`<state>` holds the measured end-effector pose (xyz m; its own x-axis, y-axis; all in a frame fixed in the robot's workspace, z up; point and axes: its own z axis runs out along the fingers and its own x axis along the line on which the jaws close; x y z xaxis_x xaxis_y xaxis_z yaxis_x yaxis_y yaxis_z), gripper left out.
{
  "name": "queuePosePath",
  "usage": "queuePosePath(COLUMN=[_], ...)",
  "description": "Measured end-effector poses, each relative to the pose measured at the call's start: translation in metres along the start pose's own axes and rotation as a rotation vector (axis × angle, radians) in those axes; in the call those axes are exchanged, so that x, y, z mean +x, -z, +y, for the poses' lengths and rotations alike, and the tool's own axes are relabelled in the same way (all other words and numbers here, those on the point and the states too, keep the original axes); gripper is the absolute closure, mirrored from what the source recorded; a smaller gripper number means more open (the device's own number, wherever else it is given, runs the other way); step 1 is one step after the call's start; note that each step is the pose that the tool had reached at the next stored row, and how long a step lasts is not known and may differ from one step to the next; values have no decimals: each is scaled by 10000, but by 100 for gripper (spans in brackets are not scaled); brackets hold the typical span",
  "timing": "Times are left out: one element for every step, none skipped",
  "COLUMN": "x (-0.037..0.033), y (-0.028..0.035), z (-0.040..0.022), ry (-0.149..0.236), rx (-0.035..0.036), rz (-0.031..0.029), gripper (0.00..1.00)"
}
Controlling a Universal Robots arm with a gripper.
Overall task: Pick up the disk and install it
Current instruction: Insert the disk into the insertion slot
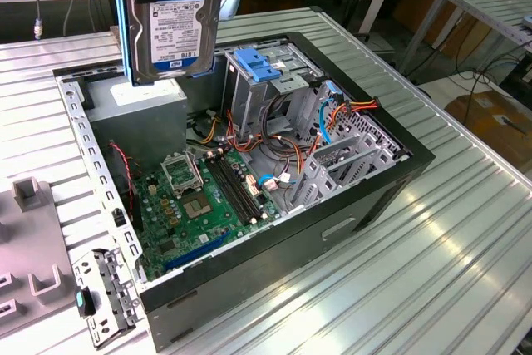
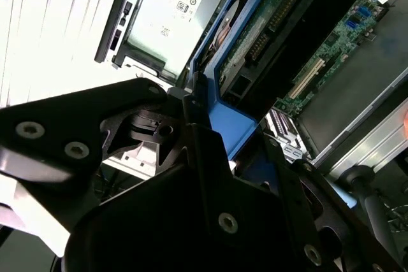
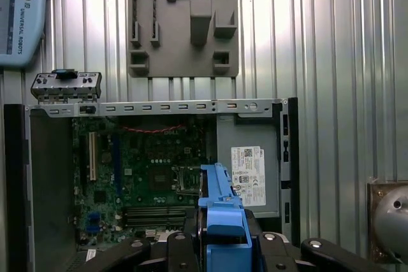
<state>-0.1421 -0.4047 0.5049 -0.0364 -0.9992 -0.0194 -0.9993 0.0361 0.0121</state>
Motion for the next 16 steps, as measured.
queuePosePath(x=[2,4,6,7,10,11,12,12,12,13,13,19,27,38,56,79], y=[0,0,0,0,0,0,0,0,0,0,0,1,1,1,1,0], z=[0,0,0,0,0,0,0,0,0,0,0,-1,-1,-2,-2,-3], ry=[0,0,0,-1,0,0,-1,-1,-1,0,0,1,2,0,0,-1], rx=[-1,-1,-2,-1,-1,-1,-2,-2,-2,-2,-1,-2,-2,-2,-2,-2], rz=[0,0,0,0,0,0,0,0,0,0,0,2,4,8,19,23], gripper=[63,63,63,63,63,63,63,63,63,63,63,63,63,63,63,63])
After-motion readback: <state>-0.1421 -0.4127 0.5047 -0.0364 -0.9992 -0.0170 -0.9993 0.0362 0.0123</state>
